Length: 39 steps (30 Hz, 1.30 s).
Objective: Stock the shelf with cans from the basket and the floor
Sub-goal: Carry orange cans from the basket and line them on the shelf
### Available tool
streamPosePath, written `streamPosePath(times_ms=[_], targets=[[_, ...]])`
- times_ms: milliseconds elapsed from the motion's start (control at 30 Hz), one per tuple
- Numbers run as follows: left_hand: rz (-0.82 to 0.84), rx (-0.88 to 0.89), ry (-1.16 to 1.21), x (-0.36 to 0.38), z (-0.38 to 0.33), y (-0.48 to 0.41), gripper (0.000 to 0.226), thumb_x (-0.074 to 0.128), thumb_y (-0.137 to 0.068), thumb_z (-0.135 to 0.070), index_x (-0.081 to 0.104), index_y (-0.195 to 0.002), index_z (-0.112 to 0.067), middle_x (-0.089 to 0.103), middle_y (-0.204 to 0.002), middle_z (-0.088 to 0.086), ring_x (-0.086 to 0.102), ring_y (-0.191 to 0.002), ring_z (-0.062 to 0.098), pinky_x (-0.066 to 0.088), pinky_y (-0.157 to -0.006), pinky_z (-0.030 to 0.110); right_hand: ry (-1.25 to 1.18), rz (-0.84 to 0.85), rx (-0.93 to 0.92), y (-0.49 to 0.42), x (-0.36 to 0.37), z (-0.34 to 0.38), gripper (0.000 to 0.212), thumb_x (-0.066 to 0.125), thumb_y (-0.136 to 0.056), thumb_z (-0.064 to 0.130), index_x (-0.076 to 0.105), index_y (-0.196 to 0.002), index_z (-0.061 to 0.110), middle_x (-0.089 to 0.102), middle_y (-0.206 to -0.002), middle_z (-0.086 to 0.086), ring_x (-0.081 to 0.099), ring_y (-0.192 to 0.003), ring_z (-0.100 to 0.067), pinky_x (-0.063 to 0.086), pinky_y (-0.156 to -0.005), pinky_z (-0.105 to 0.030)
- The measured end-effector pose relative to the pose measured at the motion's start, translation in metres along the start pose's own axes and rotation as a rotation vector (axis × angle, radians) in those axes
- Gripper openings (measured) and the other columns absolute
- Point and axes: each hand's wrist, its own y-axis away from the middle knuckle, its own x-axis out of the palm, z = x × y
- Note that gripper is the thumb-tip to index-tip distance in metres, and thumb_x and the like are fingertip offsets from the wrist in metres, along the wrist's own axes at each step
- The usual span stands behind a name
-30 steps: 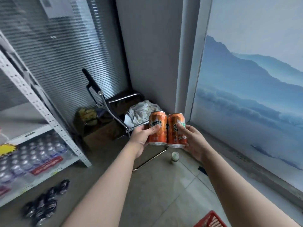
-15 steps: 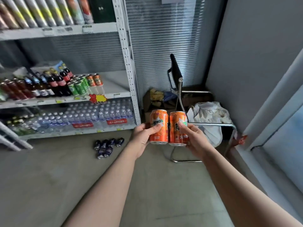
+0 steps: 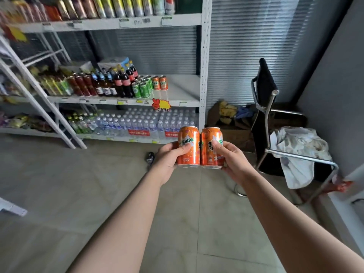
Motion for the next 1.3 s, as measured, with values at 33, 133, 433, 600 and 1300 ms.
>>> streamPosePath(times_ms=[33,133,433,600,1300], targets=[[-0.003,0.002,0.001,-0.008,-0.003,-0.002,0.035,0.078,-0.078,-0.017,0.066,-0.110,-0.008,0.075,-0.107,0.010,0.069,-0.103,0.027,0.054,-0.092,0.042,-0.002,-0.002,0.006,-0.006,0.007,-0.002,0.065,0.077,-0.075,0.041,0.059,-0.122,-0.001,0.071,-0.105,-0.019,0.072,-0.085,-0.026,0.058,-0.068,-0.035],[0.011,0.010,0.000,-0.030,-0.009,-0.011,0.037,0.077,-0.078,-0.019,0.065,-0.111,-0.007,0.074,-0.109,0.011,0.069,-0.104,0.027,0.054,-0.091,0.040,0.004,-0.010,0.017,-0.021,0.026,-0.005,0.073,0.081,-0.070,0.043,0.057,-0.125,0.000,0.071,-0.108,-0.019,0.072,-0.088,-0.027,0.057,-0.069,-0.035],[0.066,0.035,-0.020,-0.072,-0.031,-0.055,0.047,0.081,-0.069,-0.025,0.065,-0.111,-0.009,0.074,-0.109,0.008,0.069,-0.104,0.025,0.053,-0.095,0.044,0.023,-0.054,0.016,-0.066,0.064,-0.004,0.056,0.075,-0.074,0.039,0.061,-0.118,0.007,0.073,-0.106,-0.015,0.073,-0.086,-0.022,0.057,-0.067,-0.031],[0.069,0.025,-0.021,-0.083,-0.042,-0.090,0.046,0.082,-0.067,-0.026,0.067,-0.108,-0.010,0.075,-0.106,0.008,0.069,-0.103,0.026,0.051,-0.098,0.048,0.010,-0.090,0.005,-0.100,0.071,-0.003,0.062,0.076,-0.072,0.040,0.059,-0.123,0.008,0.072,-0.114,-0.016,0.072,-0.094,-0.025,0.057,-0.070,-0.034],[0.064,0.014,-0.039,-0.134,-0.131,-0.385,0.032,0.073,-0.082,-0.021,0.066,-0.112,-0.011,0.075,-0.107,0.006,0.070,-0.103,0.022,0.053,-0.090,0.038,-0.002,-0.050,0.105,-0.426,0.083,0.027,0.032,0.069,-0.088,0.031,0.059,-0.112,0.013,0.071,-0.095,-0.004,0.071,-0.083,-0.016,0.052,-0.072,-0.033]])
